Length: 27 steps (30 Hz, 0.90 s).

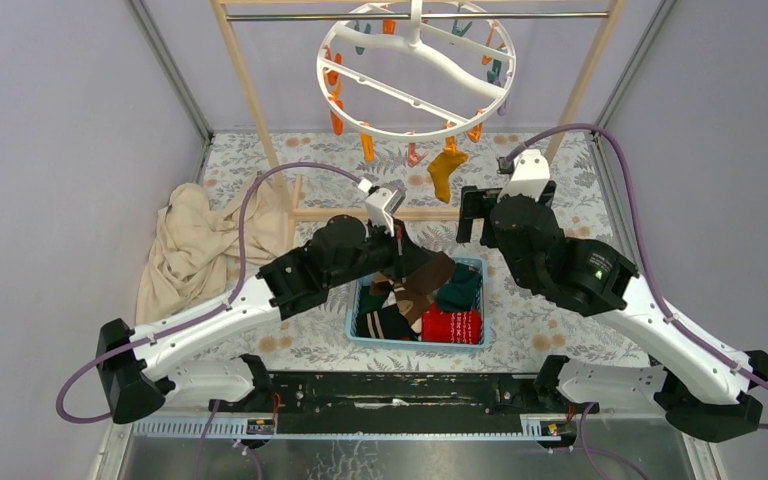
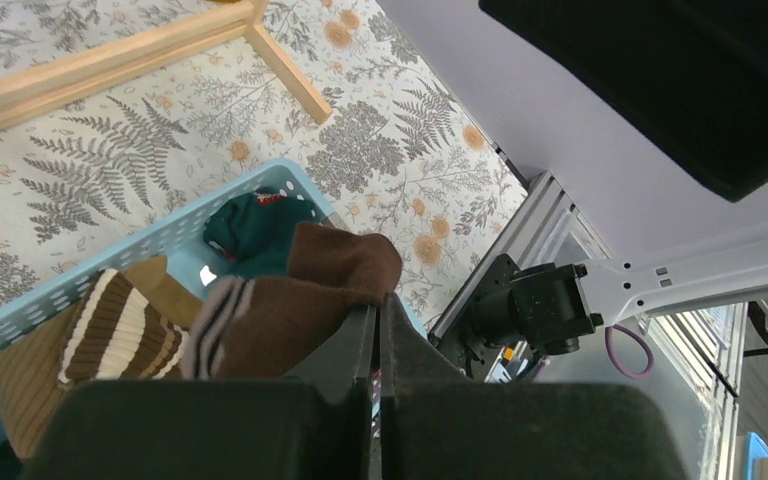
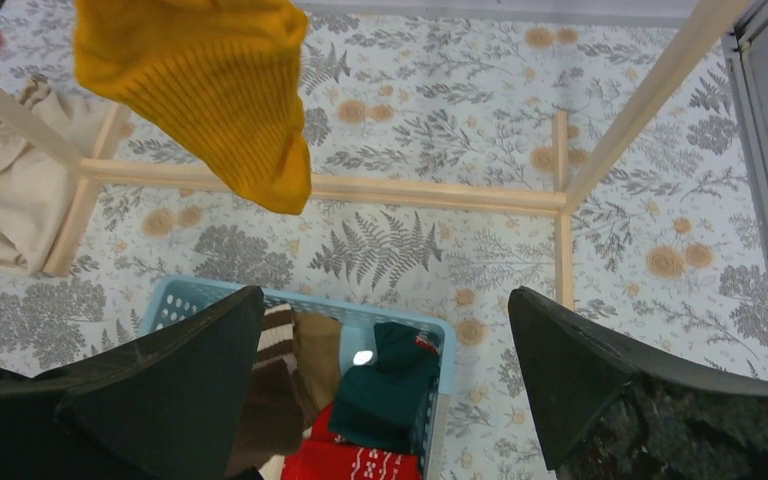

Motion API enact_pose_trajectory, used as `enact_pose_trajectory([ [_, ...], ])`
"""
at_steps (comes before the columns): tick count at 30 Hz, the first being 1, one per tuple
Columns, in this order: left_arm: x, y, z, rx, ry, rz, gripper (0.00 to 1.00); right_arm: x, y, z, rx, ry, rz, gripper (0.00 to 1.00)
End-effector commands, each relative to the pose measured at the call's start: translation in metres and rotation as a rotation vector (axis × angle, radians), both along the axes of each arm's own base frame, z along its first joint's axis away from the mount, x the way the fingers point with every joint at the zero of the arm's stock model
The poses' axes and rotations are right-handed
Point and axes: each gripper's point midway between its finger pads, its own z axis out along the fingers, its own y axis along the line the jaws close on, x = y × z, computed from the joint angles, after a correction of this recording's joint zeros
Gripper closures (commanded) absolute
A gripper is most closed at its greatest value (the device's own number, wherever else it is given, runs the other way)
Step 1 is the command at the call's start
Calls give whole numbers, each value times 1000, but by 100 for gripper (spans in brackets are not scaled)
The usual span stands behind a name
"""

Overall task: Remove the socks clipped to the hanger
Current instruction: Place the sock in the bin.

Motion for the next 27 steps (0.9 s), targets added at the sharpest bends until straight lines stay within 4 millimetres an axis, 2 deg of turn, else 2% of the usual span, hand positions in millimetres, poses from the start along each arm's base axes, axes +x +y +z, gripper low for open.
enact_pose_trajectory([
  [1, -1, -11, 3, -62, 12, -30, 100, -6, -12, -6, 68, 6, -36, 0],
  [10, 0, -20, -34, -5, 80, -39, 100, -16, -24, -29, 68, 31, -32, 0],
  [12, 2, -23, -36, -14, 81, -41, 100, -17, -23, -32, 71, 38, -25, 0],
  [19, 2, -34, -65, 29, 121, -55, 100, -17, -18, -40, 70, 53, -1, 0],
  [27, 5, -36, -96, 90, 149, -50, 100, -16, -17, -45, 61, 62, 4, 0],
])
